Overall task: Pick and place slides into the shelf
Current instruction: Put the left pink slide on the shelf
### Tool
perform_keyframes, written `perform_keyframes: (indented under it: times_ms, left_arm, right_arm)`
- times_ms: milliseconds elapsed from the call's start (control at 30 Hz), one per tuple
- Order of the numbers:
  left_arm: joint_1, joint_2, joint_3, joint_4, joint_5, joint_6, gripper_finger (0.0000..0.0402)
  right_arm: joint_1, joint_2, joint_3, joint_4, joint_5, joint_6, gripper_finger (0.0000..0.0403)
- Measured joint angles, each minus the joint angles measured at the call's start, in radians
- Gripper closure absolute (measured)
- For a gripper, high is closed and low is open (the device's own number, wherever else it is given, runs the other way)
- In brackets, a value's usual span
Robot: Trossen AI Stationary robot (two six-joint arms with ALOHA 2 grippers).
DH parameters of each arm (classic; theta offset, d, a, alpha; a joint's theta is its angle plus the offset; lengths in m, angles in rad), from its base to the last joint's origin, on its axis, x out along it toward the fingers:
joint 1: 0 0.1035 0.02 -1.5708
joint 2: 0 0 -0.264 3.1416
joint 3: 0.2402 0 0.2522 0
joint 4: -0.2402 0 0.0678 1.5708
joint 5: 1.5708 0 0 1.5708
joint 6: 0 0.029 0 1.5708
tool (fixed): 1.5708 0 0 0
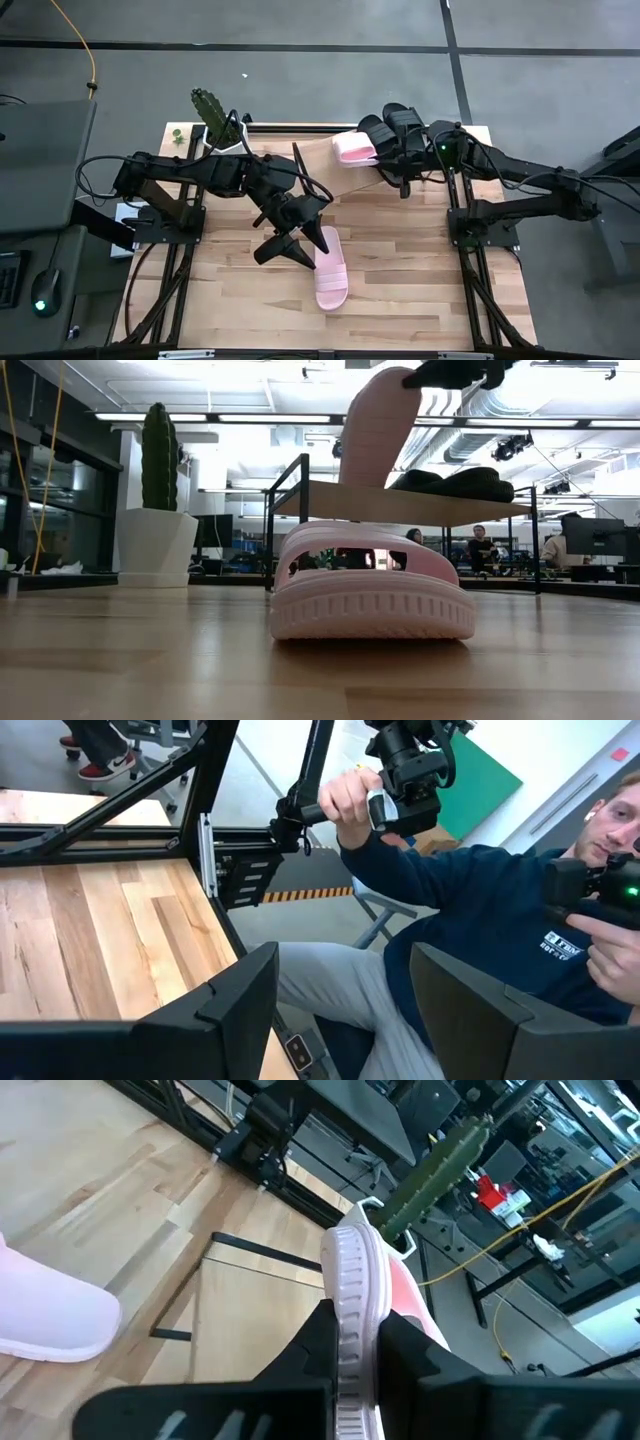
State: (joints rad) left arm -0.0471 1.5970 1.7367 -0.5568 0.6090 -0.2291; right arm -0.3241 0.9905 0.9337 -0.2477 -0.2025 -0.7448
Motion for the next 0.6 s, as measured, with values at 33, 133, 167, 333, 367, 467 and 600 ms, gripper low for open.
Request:
perform_keyframes:
  times_ms: [33, 133, 167, 333, 367, 467, 600]
  left_arm:
    - [0.000, 0.000, 0.000, 0.000, 0.000, 0.000, 0.0186]
    - [0.000, 0.000, 0.000, 0.000, 0.000, 0.000, 0.0186]
    - [0.000, 0.000, 0.000, 0.000, 0.000, 0.000, 0.0186]
    - [0.000, 0.000, 0.000, 0.000, 0.000, 0.000, 0.0186]
    - [0.000, 0.000, 0.000, 0.000, 0.000, 0.000, 0.0186]
    - [0.000, 0.000, 0.000, 0.000, 0.000, 0.000, 0.0185]
    - [-0.001, 0.000, 0.000, 0.000, 0.000, 0.000, 0.0185]
  right_arm:
    - [-0.007, 0.000, 0.000, 0.000, -0.004, 0.000, 0.0389]
    - [-0.024, 0.002, 0.000, 0.005, -0.017, -0.005, 0.0389]
    - [-0.029, 0.002, 0.000, 0.012, -0.018, -0.005, 0.0389]
    - [-0.056, 0.002, 0.000, 0.023, -0.046, -0.002, 0.0389]
    - [-0.062, 0.002, 0.000, 0.020, -0.054, 0.005, 0.0389]
    - [-0.070, 0.000, 0.000, -0.027, -0.068, 0.026, 0.0389]
    - [-0.067, 0.000, 0.000, -0.117, -0.069, 0.051, 0.0389]
